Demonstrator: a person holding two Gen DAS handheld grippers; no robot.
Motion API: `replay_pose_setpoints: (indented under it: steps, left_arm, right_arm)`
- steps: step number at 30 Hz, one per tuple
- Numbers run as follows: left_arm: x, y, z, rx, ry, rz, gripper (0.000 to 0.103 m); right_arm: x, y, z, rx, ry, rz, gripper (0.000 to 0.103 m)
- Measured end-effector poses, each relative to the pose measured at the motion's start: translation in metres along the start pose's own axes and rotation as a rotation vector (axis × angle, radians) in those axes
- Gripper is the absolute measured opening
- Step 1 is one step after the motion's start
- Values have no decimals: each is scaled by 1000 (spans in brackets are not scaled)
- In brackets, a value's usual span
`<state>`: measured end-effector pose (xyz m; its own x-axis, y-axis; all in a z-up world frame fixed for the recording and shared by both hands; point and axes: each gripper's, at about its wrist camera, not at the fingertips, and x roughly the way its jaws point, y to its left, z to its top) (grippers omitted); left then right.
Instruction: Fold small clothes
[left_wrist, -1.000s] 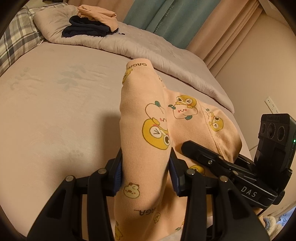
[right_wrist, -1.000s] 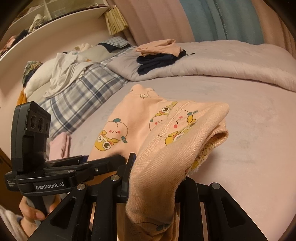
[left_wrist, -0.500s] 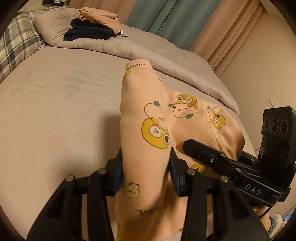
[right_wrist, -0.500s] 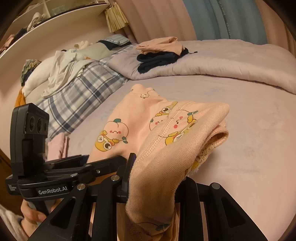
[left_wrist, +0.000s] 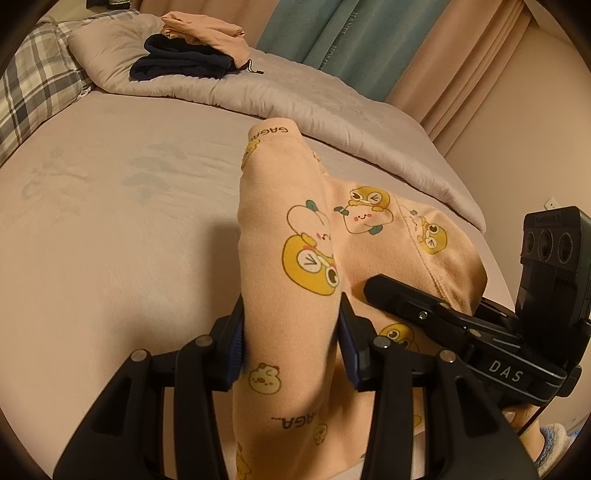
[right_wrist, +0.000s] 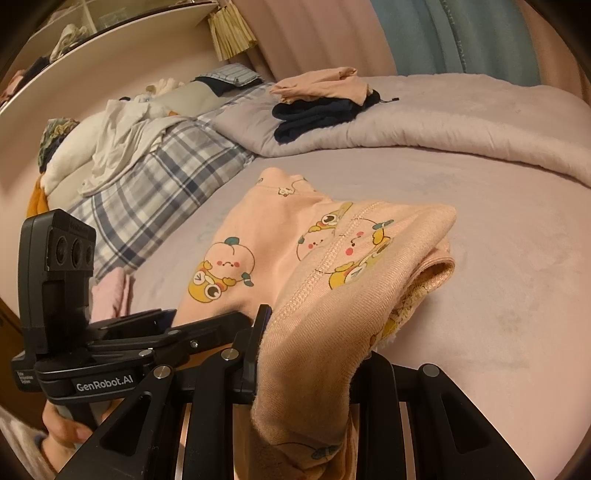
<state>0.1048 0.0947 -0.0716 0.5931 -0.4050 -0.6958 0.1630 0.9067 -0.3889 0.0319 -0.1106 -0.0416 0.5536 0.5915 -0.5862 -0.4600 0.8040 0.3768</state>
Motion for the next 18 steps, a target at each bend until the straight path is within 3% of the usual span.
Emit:
replay_pose_setpoints:
  steps: [18]
  left_arm:
    - [35, 19, 16, -11, 35, -8, 43]
  right_arm:
    - [25, -15, 10, 31, 37, -2, 28]
